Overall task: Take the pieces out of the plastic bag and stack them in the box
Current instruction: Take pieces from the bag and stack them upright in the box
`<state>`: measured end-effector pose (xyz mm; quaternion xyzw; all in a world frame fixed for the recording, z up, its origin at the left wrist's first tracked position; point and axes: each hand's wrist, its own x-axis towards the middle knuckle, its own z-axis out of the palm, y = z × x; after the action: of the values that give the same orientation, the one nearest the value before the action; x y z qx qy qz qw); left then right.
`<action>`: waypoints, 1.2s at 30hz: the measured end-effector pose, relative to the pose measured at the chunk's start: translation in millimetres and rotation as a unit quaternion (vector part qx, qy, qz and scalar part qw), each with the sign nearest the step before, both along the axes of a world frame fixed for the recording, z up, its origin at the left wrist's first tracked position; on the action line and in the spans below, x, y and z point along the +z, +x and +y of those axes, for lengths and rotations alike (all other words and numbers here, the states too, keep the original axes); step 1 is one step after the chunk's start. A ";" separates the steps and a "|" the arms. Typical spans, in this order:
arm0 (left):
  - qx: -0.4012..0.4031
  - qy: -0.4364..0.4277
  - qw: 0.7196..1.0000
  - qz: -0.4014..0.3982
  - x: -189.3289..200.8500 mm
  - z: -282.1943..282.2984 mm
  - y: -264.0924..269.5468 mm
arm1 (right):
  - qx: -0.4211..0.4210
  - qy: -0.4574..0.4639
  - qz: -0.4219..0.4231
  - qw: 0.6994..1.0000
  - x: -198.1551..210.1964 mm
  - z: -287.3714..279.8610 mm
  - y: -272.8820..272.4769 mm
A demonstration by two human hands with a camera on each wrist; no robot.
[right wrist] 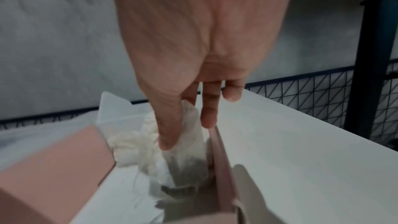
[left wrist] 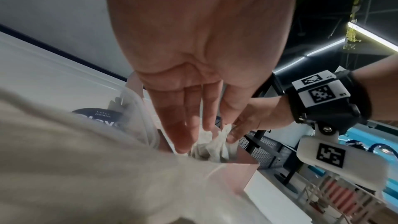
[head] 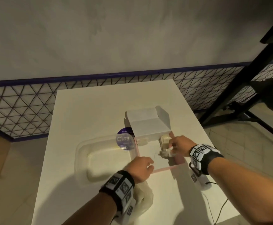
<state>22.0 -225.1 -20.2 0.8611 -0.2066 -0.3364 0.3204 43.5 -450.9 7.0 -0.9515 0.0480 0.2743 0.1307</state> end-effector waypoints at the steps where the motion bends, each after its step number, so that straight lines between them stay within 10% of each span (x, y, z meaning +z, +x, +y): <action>1: -0.008 0.021 1.000 -0.010 -2.9 -0.2 0.2 | 0.006 -0.009 0.015 1.000 -4.5 -0.5 -0.3; 23: -0.012 0.007 0.984 -0.177 -26.3 11.7 0.1 | 0.021 -0.111 -0.067 0.991 -48.3 15.9 -16.1; 26: -0.024 0.023 0.987 -0.159 -27.7 10.6 1.0 | 0.018 -0.022 -0.070 0.997 -73.6 12.9 -12.1; 30: -0.015 0.039 0.993 -0.111 -31.4 9.9 3.3 | 0.032 -0.078 0.020 0.996 -70.6 16.3 -13.0; 36: -0.023 0.058 0.991 -0.119 -34.0 7.9 5.5 | 0.125 -0.174 -0.065 0.975 -75.1 9.9 -9.3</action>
<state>27.4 -217.2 -54.2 0.9071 -0.2429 -0.2502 0.2356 34.2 -440.9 -68.0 -0.9740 -0.0327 0.2131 -0.0695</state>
